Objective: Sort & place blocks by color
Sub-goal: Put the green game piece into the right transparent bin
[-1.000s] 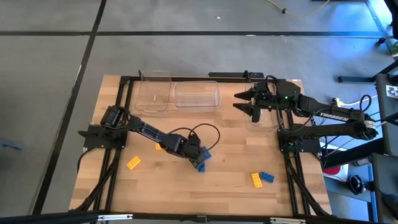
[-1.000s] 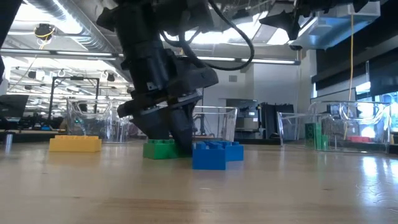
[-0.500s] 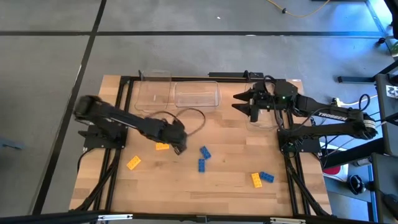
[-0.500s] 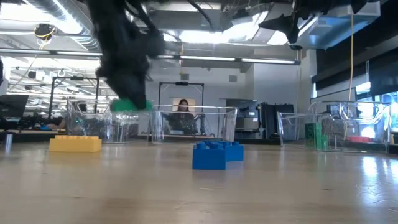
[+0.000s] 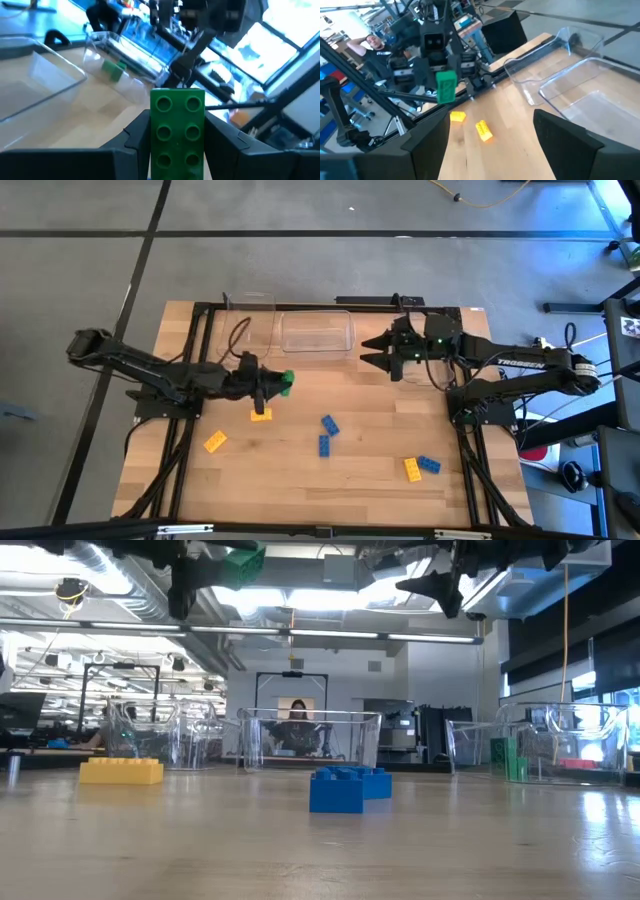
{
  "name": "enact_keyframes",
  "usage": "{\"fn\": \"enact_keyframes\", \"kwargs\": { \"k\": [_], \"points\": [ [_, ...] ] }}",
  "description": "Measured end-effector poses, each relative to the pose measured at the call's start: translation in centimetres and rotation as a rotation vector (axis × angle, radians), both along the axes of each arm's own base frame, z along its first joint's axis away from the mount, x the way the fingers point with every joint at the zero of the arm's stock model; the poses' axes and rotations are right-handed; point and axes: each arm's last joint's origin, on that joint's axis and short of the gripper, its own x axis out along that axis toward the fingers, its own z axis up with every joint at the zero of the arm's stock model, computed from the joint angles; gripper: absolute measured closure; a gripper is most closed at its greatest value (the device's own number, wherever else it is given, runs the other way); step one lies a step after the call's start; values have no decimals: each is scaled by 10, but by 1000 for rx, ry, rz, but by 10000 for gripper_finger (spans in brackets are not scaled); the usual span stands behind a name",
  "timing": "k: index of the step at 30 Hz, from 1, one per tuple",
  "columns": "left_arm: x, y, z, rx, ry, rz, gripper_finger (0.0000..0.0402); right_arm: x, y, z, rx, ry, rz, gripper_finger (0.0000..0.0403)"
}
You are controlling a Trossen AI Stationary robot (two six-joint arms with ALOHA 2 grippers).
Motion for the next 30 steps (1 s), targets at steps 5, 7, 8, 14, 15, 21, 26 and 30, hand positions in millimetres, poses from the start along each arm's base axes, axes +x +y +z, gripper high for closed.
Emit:
{"fn": "enact_keyframes", "kwargs": {
  "k": [5,7,8,14,15,21,26,30],
  "points": [
    [1,5,1,3,-28,21,273,9,6,-7,5,29,32,114],
    [2,7,-1,6,-21,30,273,13,9,-9,7,30,45,114],
    [2,8,0,5,-25,34,273,14,10,-11,9,35,50,114],
    [3,11,6,17,-87,35,273,21,18,-13,8,27,86,114],
    [3,11,7,20,-94,31,273,22,19,-14,8,28,91,114],
    [2,11,12,40,-138,33,273,25,25,-15,13,28,115,114],
    [1,12,17,69,-184,38,273,25,25,-13,35,5,113,114],
    [1,16,21,74,-221,52,273,26,26,-11,48,-14,111,114]
  ]
}}
